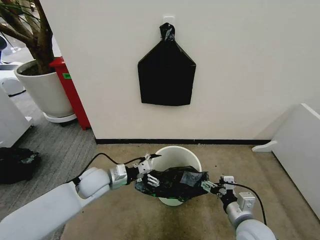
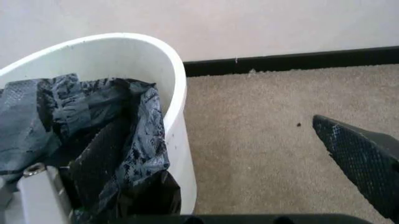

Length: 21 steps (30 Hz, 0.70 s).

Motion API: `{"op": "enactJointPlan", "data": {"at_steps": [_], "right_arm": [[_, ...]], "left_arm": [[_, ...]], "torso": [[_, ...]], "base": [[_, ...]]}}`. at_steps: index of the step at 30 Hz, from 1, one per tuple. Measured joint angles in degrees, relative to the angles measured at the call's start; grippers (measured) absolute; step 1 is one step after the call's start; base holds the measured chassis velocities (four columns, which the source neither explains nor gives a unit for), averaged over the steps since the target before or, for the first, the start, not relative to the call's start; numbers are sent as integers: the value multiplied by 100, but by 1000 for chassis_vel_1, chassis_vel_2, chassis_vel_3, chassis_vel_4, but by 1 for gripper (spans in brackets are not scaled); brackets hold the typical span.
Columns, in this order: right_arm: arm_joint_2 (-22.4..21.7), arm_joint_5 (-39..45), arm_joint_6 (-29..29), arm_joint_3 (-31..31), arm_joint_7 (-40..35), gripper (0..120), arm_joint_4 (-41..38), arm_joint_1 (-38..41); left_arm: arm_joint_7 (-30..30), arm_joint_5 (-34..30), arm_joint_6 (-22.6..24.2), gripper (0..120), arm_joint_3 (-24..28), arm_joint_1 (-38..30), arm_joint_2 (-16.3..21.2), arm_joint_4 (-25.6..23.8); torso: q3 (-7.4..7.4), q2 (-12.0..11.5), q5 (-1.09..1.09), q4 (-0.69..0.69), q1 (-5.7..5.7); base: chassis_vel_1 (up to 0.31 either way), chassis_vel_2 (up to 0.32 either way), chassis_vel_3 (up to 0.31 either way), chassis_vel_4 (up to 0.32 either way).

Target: Place the garbage bag over the trash bin.

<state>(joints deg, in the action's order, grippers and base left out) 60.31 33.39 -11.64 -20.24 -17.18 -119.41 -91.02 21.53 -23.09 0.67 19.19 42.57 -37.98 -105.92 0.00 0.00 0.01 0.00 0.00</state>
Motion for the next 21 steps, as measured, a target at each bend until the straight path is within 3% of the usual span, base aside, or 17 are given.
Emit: {"op": "enactJointPlan", "data": {"at_steps": [14, 21], "right_arm": [[-67, 100, 1, -5, 2, 100, 65, 105], [-84, 141, 1, -3, 9, 100, 115, 182]], "left_arm": [[-70, -10, 234, 100, -52, -29, -66, 148], [-168, -19, 183, 100, -487, 147, -47, 277]], "torso": [[0, 0, 0, 0, 0], [0, 0, -1, 0, 0]], "base": [[0, 0, 0, 0], [0, 0, 0, 0]]}}
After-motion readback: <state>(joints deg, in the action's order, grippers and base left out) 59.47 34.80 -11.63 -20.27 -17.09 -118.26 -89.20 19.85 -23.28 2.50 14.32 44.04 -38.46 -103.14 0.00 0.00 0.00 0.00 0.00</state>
